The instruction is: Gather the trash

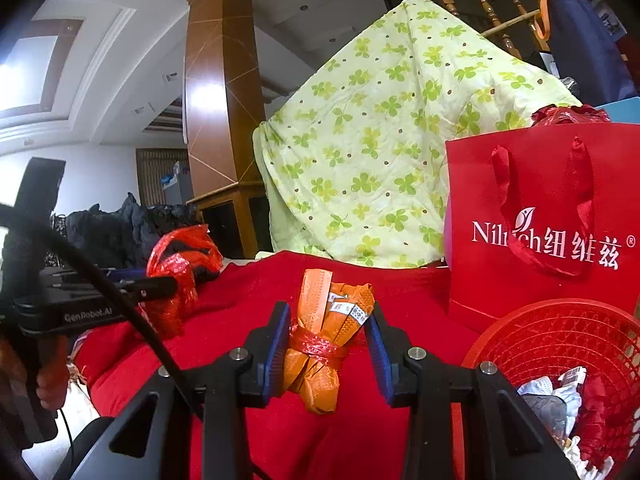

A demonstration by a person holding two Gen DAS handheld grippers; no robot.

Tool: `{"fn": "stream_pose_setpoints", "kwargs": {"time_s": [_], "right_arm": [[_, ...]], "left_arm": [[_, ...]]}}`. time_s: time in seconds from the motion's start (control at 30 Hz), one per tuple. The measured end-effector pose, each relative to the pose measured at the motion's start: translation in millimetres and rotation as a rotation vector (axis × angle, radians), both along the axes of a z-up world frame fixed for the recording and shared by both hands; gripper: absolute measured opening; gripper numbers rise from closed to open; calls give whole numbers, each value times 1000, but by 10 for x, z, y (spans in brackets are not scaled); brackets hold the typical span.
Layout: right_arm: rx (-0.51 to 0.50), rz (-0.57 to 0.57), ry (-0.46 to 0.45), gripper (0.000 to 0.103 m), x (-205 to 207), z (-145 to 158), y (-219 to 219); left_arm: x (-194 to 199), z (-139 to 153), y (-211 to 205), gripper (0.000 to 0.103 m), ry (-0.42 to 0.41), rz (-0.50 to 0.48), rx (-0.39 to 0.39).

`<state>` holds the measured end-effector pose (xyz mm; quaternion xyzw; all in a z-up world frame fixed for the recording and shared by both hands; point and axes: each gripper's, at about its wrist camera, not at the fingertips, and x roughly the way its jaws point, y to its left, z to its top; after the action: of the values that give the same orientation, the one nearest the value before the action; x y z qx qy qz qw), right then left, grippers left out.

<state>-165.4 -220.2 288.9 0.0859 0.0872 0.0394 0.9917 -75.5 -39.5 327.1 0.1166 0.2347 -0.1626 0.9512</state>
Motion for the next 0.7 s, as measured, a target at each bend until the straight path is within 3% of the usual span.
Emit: {"fn": "stream_pose_setpoints", "kwargs": {"time_s": [0.7], "right_arm": [[52, -34, -37, 40, -139, 64, -170]], "left_arm": [[-34, -129, -245, 37, 34, -43, 39]]}}
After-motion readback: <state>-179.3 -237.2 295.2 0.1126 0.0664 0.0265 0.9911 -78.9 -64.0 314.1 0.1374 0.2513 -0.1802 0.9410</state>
